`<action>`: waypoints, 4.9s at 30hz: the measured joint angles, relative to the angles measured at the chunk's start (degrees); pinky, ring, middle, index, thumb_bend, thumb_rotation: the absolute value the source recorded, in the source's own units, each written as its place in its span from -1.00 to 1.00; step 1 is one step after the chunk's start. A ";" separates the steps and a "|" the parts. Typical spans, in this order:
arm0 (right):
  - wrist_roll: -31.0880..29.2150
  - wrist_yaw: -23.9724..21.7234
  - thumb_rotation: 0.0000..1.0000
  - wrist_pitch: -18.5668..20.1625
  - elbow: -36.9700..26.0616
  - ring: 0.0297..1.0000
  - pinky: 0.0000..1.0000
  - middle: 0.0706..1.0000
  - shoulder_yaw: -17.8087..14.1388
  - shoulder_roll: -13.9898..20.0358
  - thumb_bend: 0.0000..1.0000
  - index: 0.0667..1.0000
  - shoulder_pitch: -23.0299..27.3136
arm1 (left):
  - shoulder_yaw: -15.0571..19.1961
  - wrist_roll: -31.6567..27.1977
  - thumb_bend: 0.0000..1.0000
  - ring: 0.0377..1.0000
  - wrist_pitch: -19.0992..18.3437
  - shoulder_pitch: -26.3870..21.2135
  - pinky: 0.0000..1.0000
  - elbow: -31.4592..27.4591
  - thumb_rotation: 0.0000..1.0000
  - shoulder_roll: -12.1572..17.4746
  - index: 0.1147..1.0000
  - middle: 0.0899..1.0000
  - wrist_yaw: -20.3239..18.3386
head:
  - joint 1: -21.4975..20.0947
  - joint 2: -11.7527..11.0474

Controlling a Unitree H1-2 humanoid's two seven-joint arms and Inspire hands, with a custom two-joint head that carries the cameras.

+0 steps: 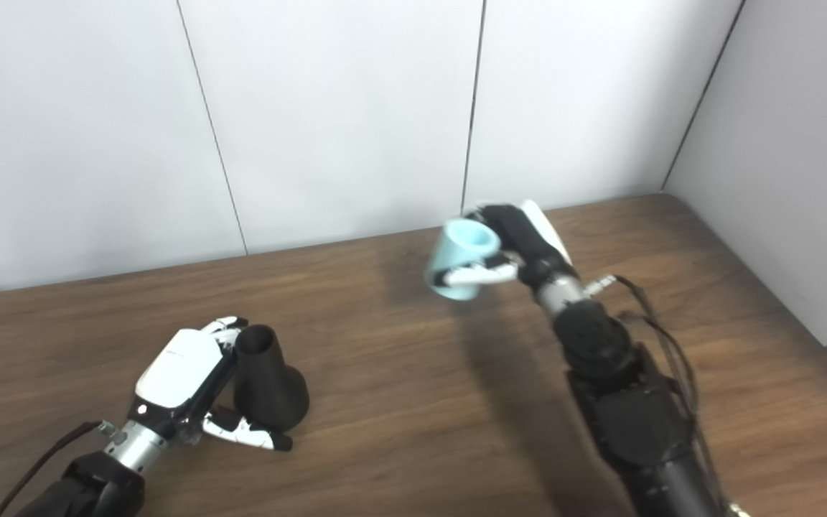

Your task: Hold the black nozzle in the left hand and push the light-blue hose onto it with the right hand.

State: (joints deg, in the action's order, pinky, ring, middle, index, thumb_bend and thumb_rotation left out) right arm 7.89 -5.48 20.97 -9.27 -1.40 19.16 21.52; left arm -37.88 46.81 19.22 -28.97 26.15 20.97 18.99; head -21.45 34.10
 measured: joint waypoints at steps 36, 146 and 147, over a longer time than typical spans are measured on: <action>9.41 -18.84 -1.00 5.95 -5.83 -0.29 -0.40 -0.18 5.83 -9.40 0.06 -0.09 5.58 | -1.32 0.75 0.05 0.18 -8.24 0.35 0.72 -2.83 -1.00 -3.21 -0.19 -0.10 -0.91 | 19.87 4.57; 7.23 -16.01 -1.00 5.88 -2.56 -0.29 -0.49 -0.18 12.78 -7.97 0.03 0.02 8.00 | -2.14 1.14 0.05 0.16 -11.98 0.06 0.73 -5.68 -1.00 -3.38 -0.19 -0.10 -4.03 | 23.21 9.14; 7.20 -16.01 -1.00 5.86 -2.56 -0.28 -0.49 -0.18 12.82 -7.94 0.03 0.02 8.00 | -2.14 1.14 0.05 0.17 -11.98 0.06 0.73 -5.68 -1.00 -3.39 -0.19 -0.10 -4.03 | 23.21 9.14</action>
State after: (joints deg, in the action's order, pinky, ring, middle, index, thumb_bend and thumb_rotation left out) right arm 15.09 -21.48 26.83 -11.83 11.42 11.22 29.52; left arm -40.02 47.95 7.23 -28.91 20.47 17.58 14.96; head 1.76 43.24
